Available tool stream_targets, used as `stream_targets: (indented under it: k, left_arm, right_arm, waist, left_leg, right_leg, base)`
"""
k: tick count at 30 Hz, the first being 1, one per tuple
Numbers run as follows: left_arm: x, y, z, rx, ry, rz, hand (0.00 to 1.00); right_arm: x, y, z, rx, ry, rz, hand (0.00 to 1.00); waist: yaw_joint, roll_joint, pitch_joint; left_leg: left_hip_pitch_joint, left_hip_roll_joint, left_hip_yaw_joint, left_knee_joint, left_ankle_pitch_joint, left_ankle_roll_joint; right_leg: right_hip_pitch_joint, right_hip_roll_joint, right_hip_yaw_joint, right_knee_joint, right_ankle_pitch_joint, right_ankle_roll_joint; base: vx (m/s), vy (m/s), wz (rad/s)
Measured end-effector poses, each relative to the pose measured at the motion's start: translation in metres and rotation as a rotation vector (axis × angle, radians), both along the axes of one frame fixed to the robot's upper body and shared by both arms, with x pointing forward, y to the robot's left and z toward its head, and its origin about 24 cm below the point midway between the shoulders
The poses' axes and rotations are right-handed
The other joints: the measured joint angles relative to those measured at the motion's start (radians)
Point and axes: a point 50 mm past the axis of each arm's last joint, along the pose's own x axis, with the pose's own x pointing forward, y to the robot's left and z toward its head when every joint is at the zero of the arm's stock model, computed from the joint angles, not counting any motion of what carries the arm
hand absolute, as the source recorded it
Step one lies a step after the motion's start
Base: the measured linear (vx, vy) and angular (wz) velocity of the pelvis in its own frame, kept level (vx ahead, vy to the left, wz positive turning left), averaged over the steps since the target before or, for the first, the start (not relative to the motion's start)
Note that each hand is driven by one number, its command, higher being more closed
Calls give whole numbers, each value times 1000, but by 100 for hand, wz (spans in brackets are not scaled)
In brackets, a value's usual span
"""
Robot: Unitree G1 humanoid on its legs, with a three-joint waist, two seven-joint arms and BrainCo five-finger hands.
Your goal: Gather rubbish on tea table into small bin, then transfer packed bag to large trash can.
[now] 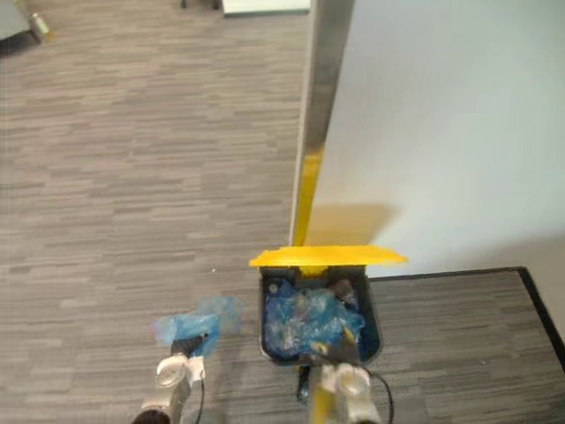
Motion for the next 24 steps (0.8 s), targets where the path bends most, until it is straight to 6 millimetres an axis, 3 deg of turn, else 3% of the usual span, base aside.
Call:
stream_targets:
  k: [2,3,4,5,7,12,13,15,17,18,21,23,24]
  left_arm:
    - [0,-4,2,6,-15,-24,100]
    - [-3,-6,2,9,-17,-40,100]
    - [-4,-5,2,17,-16,-46,100]
    - [-3,-10,4,21,-32,-72,100]
    - [-2,-16,6,22,-41,-96,100]
    - [10,-30,22,33,-145,-192,100]
    - [13,-34,25,33,-164,-214,100]
    - [11,-41,26,26,-172,-241,100]
    - [10,-43,26,24,-172,-252,100]
    - [12,-44,28,23,-179,-255,100]
    - [16,-43,34,22,-212,-267,100]
    - [20,-39,38,33,-232,-275,100]
    - [24,-38,42,37,-252,-283,100]
  right_arm:
    - [19,13,19,5,-102,54,0]
    - [32,19,36,7,-185,72,0]
    - [36,20,40,5,-206,75,0]
    - [51,20,58,-3,-292,74,0]
    - [59,15,67,-24,-323,71,0]
    - [79,3,94,-76,-423,38,0]
    - [86,3,101,-78,-446,41,0]
    - [92,-4,107,-94,-460,40,0]
    - [98,-6,112,-91,-474,30,0]
    - [105,-12,115,-87,-470,7,0]
    - [112,-25,116,-89,-453,-33,0]
    - [112,-29,113,-76,-436,-58,0]
    - [114,-32,113,-70,-425,-73,0]
  waist:
    - [4,6,-5]
    - [4,7,-14]
    - [4,7,-19]
    - [11,-2,-24]
    - [15,-3,-25]
    - [24,-18,-37]
    - [24,-25,-34]
    - [23,-28,-35]
    - [15,-30,-34]
    - [-3,-33,-33]
    - [-5,-52,-21]
    - [-17,-54,-18]
    - [-19,-63,-11]
  left_leg:
    - [-5,15,-9,-41,45,0]
    - [-3,31,-28,-103,93,-14]
    - [-1,36,-31,-127,113,-26]
    - [-23,27,-41,-113,111,-52]
    - [-46,5,-29,-59,85,-37]
    - [-16,59,-22,-160,98,-51]
    - [-30,57,-22,-136,77,-62]
    - [-64,34,-16,-50,40,-47]
    - [-52,34,-31,-75,41,-47]
    - [-50,33,-40,-108,41,-46]
    - [-84,3,-55,-63,6,-51]
    - [-74,7,-91,-120,-19,-25]
    - [-73,5,-106,-162,-25,-32]
  right_leg:
    - [0,14,-13,-25,5,-6]
    - [-2,24,-30,-52,10,-13]
    - [-3,28,-38,-63,10,-11]
    - [-6,24,-61,-98,31,-4]
    - [-7,27,-62,-87,37,-11]
    - [-27,80,-66,-101,41,-13]
    - [-33,86,-62,-120,52,-1]
    - [-32,107,-14,-121,61,15]
    - [-32,133,35,-122,64,10]
    - [-34,138,47,-136,76,-2]
    - [-33,125,52,-149,104,0]
    - [-44,140,78,-148,111,3]
    - [-54,144,97,-154,120,3]
  base:
    - [20,-171,29]
    - [21,-205,32]
    - [4,-247,38]
    - [-15,-173,22]
    - [-29,-109,14]
    - [-73,-114,-7]
    - [-151,-39,-11]
    - [-159,-19,-14]
    - [-117,-29,9]
    - [-112,17,28]
    - [-149,82,19]
    - [-161,57,40]
    - [-81,13,28]
